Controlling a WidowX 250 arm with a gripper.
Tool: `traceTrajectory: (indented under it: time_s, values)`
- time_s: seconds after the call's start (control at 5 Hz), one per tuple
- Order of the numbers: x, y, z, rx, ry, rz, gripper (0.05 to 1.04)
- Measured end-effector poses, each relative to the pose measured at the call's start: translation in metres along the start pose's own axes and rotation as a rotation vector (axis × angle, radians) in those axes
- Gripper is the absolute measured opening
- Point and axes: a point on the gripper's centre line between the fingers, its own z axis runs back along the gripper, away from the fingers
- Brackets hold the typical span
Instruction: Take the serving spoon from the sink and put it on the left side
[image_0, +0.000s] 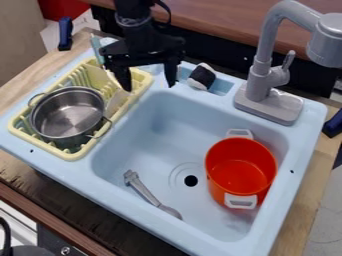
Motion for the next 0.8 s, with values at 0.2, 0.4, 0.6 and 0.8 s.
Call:
traceTrajectory:
  time_s: [0.2,0.4,0.6,0.8]
  values:
    - [-0.006,-0.014,0.002,-0.02,0.004,-0.052,0.999]
    - [-0.015,-0.026,0.006,-0.019,0.022,-0.108,0.999]
    - [-0.018,-0.034,0.005,-0.03,0.019,-0.135,0.999]
    - [-0.046,-0.037,0.005,-0.049,0.046,-0.22,0.999]
